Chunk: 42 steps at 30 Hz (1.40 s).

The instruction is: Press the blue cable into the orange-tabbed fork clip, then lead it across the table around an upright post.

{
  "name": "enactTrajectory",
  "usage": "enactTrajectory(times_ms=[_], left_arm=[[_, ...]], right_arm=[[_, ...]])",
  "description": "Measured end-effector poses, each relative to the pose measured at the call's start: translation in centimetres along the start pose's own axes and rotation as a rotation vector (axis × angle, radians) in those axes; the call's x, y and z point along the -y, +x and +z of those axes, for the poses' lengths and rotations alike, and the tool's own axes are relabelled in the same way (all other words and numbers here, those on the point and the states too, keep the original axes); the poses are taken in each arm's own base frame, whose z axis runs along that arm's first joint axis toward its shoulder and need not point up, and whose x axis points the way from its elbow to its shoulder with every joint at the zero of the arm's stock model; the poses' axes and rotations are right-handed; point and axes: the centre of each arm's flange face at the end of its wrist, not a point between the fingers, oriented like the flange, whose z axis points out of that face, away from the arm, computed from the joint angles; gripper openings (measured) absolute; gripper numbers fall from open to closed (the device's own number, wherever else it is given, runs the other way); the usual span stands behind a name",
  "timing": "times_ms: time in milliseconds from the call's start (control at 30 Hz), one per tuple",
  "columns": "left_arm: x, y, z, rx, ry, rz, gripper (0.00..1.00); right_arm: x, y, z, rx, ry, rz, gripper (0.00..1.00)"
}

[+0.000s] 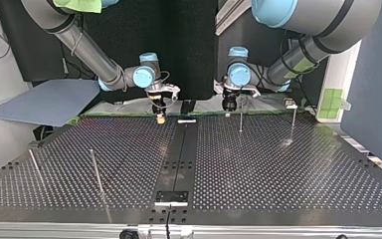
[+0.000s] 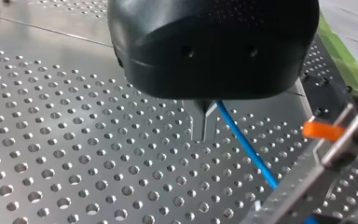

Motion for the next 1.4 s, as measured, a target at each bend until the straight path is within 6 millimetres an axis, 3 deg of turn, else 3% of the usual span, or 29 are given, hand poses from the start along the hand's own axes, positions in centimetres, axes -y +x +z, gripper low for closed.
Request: enactTrajectory(times_ms=[733,933,1400], left_arm=[[1.8,0.1,-0.6,0.002,0.041,0.049,0.00],[2.9,-0.9,-1.0,0.017,0.060,0.035,0.00],[5.4,-6.5,-2.6,0.061,0.102,-0.041,0.00]], right_arm=[[-0.2,0.9,0.1,0.050,-0.003,-0.012,0.00],[-0.4,4.1,0.1,0.025,-0.005,-0.009,0.00],[-0.2,12.4,-0.8,-0.034,0.000,-0.006,0.00]])
